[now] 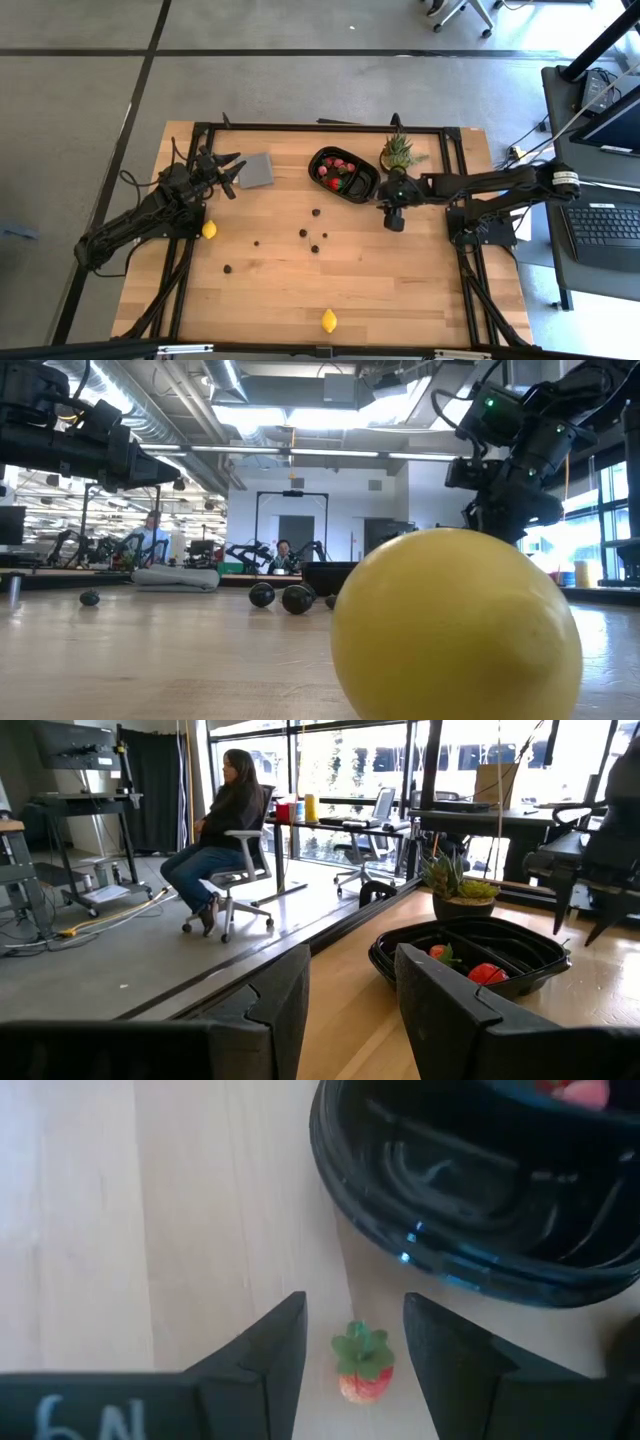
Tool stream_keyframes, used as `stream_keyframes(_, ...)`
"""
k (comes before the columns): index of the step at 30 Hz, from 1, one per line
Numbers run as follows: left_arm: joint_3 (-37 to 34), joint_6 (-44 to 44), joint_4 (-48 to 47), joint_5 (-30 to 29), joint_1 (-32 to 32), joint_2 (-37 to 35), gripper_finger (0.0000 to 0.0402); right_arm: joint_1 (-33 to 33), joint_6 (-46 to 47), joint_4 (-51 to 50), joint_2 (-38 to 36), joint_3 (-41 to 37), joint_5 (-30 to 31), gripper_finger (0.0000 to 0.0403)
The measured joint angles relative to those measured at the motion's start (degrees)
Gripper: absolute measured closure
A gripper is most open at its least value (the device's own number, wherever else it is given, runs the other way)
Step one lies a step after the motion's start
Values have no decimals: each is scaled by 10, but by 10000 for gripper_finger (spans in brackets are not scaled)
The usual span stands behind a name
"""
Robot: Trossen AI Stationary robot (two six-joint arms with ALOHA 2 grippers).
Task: Pick and placing Produce into tupperware
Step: Put the strawberry into the black bin
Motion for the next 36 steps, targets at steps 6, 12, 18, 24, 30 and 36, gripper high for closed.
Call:
stream_keyframes(6,0,0,0,0,0,0,261,0,0,8,34,0,-2,233)
stream_keyframes(12,0,0,0,0,0,0,261,0,1,12,48,0,-2,244)
stream_keyframes(18,0,0,0,0,0,0,261,0,1,14,48,0,-2,287)
stream_keyframes(24,0,0,0,0,0,0,261,0,0,13,48,0,-2,336)
stream_keyframes(30,0,0,0,0,0,0,261,0,15,13,48,0,-3,386)
stream_keyframes(36,0,0,0,0,0,0,261,0,96,5,48,5,-11,397)
